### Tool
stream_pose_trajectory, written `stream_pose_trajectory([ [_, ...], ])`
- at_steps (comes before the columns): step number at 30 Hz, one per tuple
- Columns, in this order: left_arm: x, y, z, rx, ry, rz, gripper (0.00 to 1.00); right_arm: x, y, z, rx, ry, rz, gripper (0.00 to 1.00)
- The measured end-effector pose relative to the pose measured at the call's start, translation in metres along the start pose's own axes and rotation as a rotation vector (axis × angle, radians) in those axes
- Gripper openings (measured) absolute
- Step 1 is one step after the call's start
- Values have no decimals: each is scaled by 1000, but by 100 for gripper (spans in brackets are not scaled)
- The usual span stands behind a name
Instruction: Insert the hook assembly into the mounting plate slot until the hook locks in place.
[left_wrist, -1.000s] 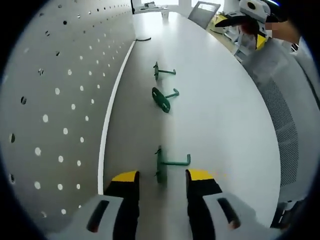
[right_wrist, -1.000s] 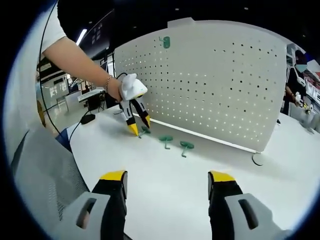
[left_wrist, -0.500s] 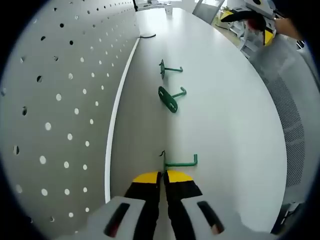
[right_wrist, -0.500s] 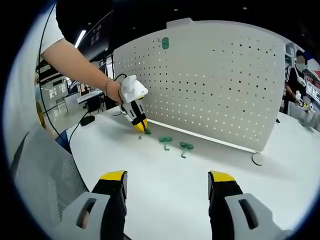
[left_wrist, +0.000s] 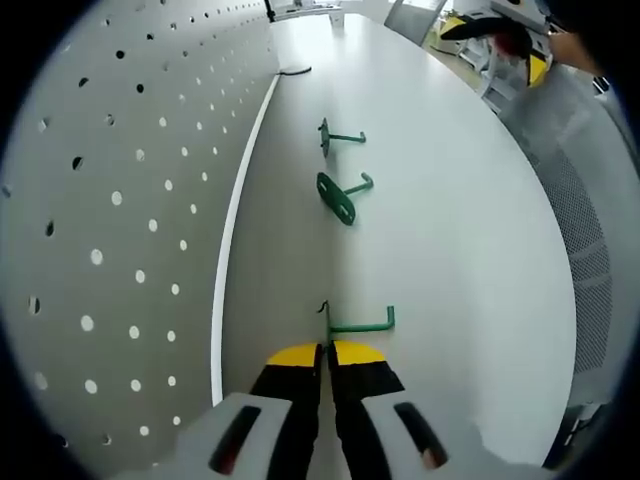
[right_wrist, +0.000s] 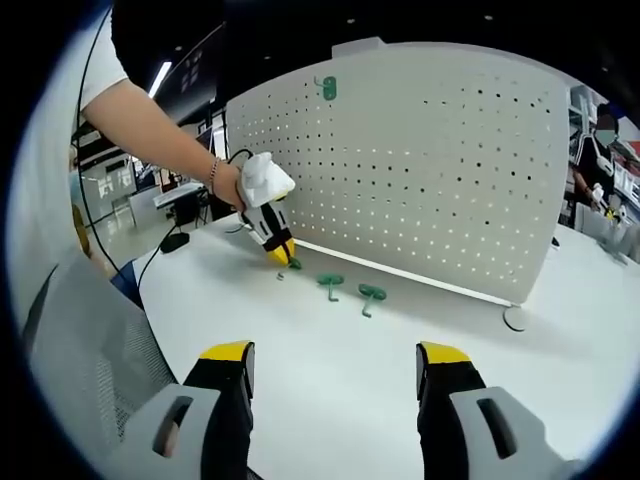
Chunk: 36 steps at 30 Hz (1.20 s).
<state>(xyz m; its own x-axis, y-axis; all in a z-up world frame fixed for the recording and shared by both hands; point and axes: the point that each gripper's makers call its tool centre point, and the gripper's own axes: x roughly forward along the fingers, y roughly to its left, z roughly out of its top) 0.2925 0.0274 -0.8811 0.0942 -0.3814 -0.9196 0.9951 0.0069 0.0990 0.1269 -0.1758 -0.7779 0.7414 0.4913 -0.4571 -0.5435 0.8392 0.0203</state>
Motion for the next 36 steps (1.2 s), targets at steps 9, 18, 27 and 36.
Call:
stream_pose_trajectory([
  [9, -3, -1, 6, -78, -113, 39, 4, -1, -1, 1, 2, -6, -6, 63],
  [18, -22, 5, 17, -180, -228, 96, 3, 0, -1, 1, 1, -4, -4, 63],
  [27, -44, 7, 31, -217, -310, 159, 3, -1, -1, 2, -3, -3, -8, 63],
  [36, -72, 11, 48, -267, -405, 226, 3, -2, -2, 3, -1, -9, -11, 63],
])
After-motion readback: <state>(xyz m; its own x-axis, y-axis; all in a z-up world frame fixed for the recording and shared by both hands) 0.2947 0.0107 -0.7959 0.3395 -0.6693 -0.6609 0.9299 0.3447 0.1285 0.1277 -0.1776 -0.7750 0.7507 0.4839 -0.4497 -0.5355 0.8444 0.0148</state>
